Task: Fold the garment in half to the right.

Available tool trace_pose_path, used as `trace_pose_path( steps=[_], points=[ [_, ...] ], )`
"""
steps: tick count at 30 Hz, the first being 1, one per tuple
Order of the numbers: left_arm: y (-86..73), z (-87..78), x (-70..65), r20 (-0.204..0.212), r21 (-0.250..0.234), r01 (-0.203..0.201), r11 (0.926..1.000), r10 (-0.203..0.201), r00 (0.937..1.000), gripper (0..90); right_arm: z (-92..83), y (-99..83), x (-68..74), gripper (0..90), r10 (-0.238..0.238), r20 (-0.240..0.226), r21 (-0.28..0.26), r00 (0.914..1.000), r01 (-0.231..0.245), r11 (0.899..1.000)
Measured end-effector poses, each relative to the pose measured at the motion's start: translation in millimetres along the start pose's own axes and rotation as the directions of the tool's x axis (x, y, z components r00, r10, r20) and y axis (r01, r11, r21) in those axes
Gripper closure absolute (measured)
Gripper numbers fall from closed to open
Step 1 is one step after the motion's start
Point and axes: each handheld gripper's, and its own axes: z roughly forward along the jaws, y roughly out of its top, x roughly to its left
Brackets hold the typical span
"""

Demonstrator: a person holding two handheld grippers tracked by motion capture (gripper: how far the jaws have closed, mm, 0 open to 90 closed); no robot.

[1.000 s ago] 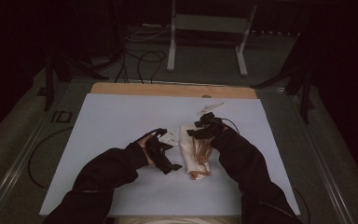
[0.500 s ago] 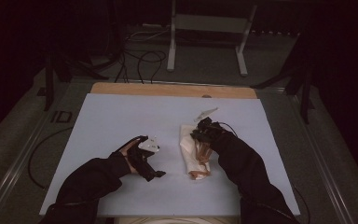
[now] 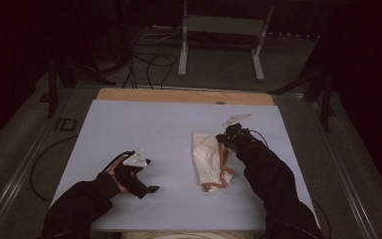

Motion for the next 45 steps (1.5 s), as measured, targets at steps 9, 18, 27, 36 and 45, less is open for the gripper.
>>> trace_pose_path(
  steps=[9, 18, 27, 36, 45],
  points=[
    [-20.6, -12.6, -0.2, -0.051, -0.019, 0.052, 0.9985, -0.053, 0.9973, 0.0, -14.6, -20.0, -11.8, 87.3, 0.049, 0.041, -0.021, 0.9980, -0.048, 0.999],
    [-37.7, -26.4, -1.7, -0.084, -0.052, 0.089, 0.9947, -0.093, 0.9922, 0.0, -16.7, -52.1, -19.9, 86.9, 0.121, 0.054, -0.010, 0.9912, -0.121, 0.993],
    [-42.3, -29.6, -3.5, -0.103, -0.075, 0.101, 0.9921, -0.108, 0.9887, 0.0, -2.8, -76.3, -22.2, 80.4, 0.170, 0.051, 0.015, 0.9841, -0.171, 0.985],
    [-45.6, -30.7, -5.3, -0.112, -0.071, 0.101, 0.9923, -0.109, 0.9878, 0.0, -1.6, -83.2, -28.1, 73.1, 0.186, 0.040, 0.025, 0.9818, -0.187, 0.982],
    [-45.5, -31.2, -6.3, -0.105, -0.096, 0.101, 0.9903, -0.111, 0.9882, 0.0, -9.2, -51.7, -45.0, 62.1, 0.186, 0.035, -0.035, 0.9819, -0.185, 0.982]
  ],
)
